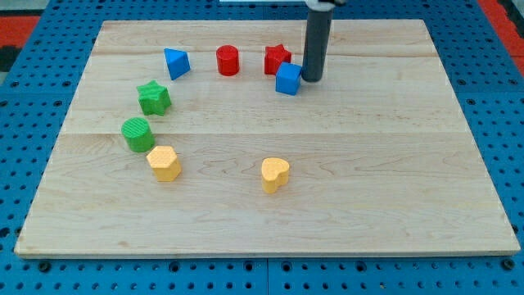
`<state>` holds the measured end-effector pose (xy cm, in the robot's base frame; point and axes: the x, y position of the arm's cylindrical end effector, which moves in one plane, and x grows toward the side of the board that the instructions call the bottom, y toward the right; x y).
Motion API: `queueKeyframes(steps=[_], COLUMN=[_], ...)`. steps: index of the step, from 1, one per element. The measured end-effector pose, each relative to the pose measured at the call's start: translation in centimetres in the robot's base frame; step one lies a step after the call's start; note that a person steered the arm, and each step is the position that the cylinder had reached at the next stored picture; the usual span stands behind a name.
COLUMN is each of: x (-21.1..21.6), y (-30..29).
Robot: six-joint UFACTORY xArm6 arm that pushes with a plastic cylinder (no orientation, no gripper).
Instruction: Move red star above the triangle
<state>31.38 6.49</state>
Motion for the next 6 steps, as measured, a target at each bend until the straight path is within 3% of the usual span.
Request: queueKeyframes(steps=[3,5,6], x=[-8.8,-11.9,-11.3], y=[-9.6,-18.3,-20.1])
